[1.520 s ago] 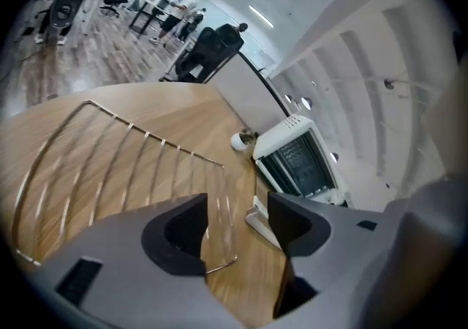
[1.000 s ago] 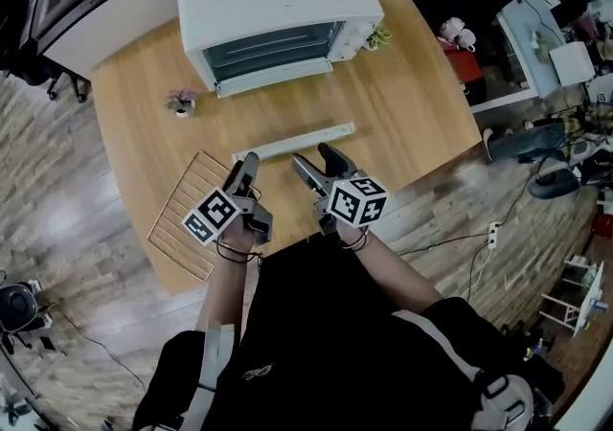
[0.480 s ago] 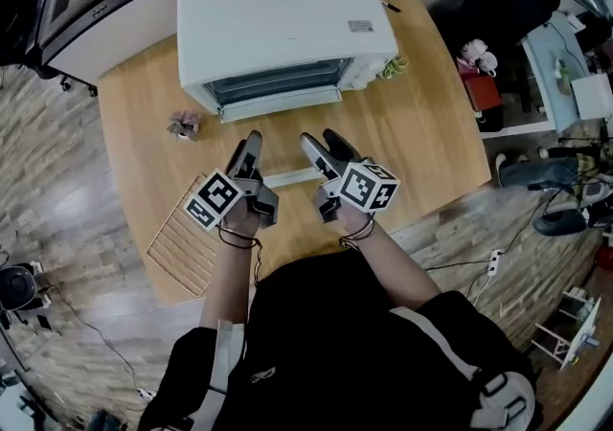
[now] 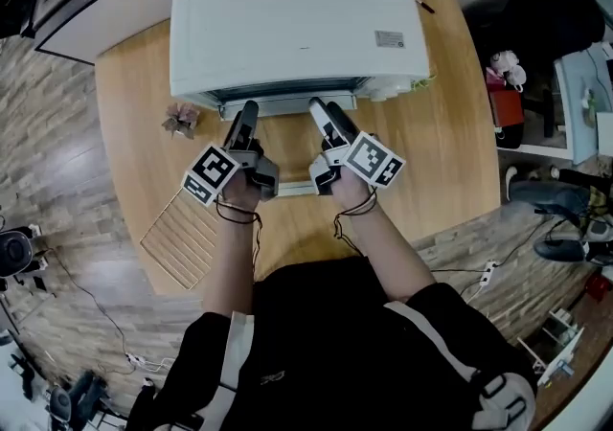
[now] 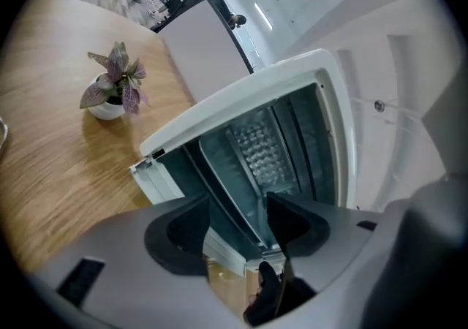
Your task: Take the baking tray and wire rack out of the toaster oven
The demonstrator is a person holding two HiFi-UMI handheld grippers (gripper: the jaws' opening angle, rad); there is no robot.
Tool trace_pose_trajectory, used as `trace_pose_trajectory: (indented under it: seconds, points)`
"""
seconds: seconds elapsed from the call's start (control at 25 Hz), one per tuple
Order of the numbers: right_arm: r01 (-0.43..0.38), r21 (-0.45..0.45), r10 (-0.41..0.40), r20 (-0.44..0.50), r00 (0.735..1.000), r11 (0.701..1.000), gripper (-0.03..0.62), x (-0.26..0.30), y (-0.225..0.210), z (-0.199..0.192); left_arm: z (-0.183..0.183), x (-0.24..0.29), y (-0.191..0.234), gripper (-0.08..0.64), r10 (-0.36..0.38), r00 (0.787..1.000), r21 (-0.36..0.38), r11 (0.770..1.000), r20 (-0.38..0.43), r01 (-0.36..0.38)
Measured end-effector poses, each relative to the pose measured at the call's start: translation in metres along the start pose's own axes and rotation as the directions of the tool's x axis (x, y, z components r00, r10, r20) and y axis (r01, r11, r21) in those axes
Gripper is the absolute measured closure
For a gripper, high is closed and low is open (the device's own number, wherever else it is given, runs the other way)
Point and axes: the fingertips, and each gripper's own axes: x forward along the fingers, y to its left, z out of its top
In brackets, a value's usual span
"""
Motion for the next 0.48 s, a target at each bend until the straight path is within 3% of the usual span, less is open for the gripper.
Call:
trace_pose_trajectory:
  seconds: [0.28,0.48]
  points:
    - [0.008,0.159,-0.017,0.055,0.998,0.987,0.31,0.036,-0.025,0.014,0.007,0.032,0.017,0.307,0.03,0.999,-0.061,0.998,0.043,-0.027]
    - [-0.001,0.189,-0.015,0.083,0.996,0.982,0.321,0.059,-0.04,0.032,0.008,0.06,0.019,0.319,0.027,0.998,-0.078,0.997,0.049,-0.023]
